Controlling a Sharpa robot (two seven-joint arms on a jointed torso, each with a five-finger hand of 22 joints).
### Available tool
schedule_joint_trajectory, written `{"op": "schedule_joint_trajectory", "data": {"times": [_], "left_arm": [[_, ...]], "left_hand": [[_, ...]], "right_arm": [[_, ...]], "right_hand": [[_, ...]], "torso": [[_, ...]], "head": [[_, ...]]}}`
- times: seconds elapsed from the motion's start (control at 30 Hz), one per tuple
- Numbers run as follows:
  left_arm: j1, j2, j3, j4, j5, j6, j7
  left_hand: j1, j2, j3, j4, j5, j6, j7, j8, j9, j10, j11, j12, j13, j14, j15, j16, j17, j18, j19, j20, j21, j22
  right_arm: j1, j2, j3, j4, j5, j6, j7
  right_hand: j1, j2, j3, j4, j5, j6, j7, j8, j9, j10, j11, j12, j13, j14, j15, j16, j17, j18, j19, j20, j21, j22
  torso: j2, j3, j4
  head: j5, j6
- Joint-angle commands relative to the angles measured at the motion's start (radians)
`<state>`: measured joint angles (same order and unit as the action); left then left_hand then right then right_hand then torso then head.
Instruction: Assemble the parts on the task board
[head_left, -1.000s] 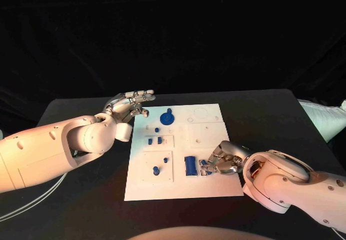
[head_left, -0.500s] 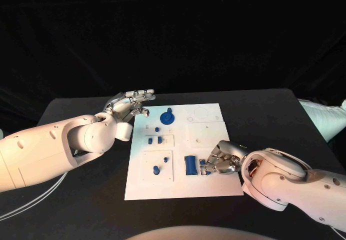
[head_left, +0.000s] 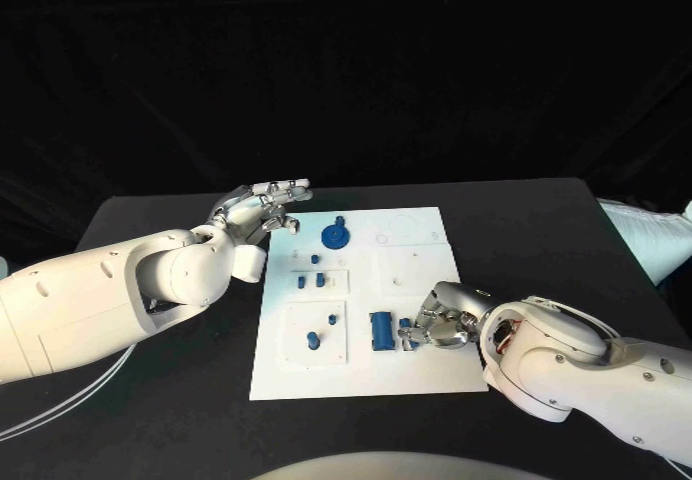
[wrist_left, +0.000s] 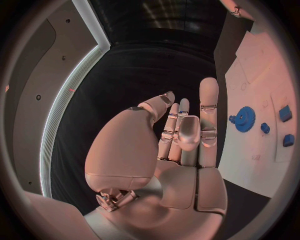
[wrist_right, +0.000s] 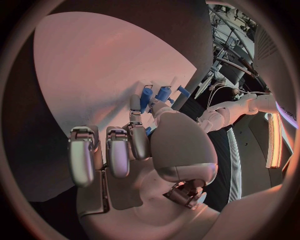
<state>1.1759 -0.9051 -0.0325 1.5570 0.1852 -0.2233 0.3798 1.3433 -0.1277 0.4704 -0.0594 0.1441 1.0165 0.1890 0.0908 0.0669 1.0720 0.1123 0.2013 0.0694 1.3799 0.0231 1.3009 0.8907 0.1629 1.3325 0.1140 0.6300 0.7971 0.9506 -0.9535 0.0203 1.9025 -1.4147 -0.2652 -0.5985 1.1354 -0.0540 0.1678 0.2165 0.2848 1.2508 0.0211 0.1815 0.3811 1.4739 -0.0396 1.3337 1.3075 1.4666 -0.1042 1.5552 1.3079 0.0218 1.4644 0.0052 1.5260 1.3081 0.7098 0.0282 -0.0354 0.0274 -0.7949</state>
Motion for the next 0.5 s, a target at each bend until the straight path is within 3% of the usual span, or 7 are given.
{"op": "schedule_joint_trajectory", "data": {"times": [0.03,0.1,0.27,0.5], "left_arm": [[0.000,0.001,0.001,0.002,-0.004,0.018,0.002],[0.000,0.001,0.001,0.002,-0.004,0.018,0.002],[0.000,0.000,0.001,0.002,-0.004,0.019,0.001],[0.000,0.001,0.001,0.001,-0.004,0.019,0.001]], "left_hand": [[-0.008,0.002,-0.002,-0.006,-0.001,-0.004,0.001,-0.004,0.000,-0.006,0.003,0.002,0.000,-0.008,-0.001,0.002,-0.001,0.014,-0.007,0.000,-0.006,-0.002],[-0.008,0.002,-0.002,-0.006,-0.001,-0.004,0.001,-0.004,0.000,-0.006,0.003,0.002,0.000,-0.008,-0.001,0.002,-0.001,0.014,-0.007,0.000,-0.006,-0.002],[-0.008,0.002,-0.002,-0.006,-0.001,-0.004,0.001,-0.004,0.000,-0.006,0.003,0.002,0.000,-0.008,-0.001,0.002,-0.001,0.014,-0.007,0.000,-0.006,-0.002],[-0.008,0.002,-0.002,-0.006,-0.001,-0.004,0.001,-0.004,0.000,-0.006,0.003,0.002,0.000,-0.008,-0.001,0.002,-0.001,0.014,-0.007,0.000,-0.006,-0.002]], "right_arm": [[-0.002,0.003,-0.001,0.001,-0.020,0.022,-0.003],[-0.002,0.003,-0.001,0.002,-0.021,0.022,-0.003],[-0.002,0.001,-0.001,0.005,-0.021,0.015,-0.001],[-0.002,-0.008,-0.001,0.012,-0.029,-0.008,0.002]], "right_hand": [[-0.018,-0.003,-0.016,0.005,0.004,0.006,-0.004,0.008,0.006,0.054,-0.015,0.004,0.144,0.101,-0.008,0.006,0.248,-0.007,0.079,-0.006,0.004,0.209],[-0.034,-0.007,-0.035,0.019,0.002,0.006,-0.005,0.013,0.012,0.055,-0.015,0.007,0.146,0.101,-0.008,0.006,0.249,-0.007,0.079,-0.007,0.005,0.210],[-0.073,-0.006,-0.097,0.066,-0.056,0.004,-0.008,0.023,0.031,0.058,-0.018,0.014,0.152,0.102,-0.010,0.009,0.252,-0.008,0.081,-0.009,0.007,0.213],[-0.125,0.015,-0.177,0.074,-0.127,-0.003,-0.010,0.034,0.054,0.060,-0.019,0.016,0.156,0.102,-0.012,0.010,0.254,-0.008,0.082,-0.011,0.009,0.216]], "torso": [[0.000,0.0001,-0.0013],[0.000,0.0003,-0.0015],[-0.001,0.0009,-0.0008],[0.000,0.0010,-0.0013]], "head": [[0.000,-0.001],[0.001,-0.001],[0.000,-0.001],[0.001,-0.001]]}}
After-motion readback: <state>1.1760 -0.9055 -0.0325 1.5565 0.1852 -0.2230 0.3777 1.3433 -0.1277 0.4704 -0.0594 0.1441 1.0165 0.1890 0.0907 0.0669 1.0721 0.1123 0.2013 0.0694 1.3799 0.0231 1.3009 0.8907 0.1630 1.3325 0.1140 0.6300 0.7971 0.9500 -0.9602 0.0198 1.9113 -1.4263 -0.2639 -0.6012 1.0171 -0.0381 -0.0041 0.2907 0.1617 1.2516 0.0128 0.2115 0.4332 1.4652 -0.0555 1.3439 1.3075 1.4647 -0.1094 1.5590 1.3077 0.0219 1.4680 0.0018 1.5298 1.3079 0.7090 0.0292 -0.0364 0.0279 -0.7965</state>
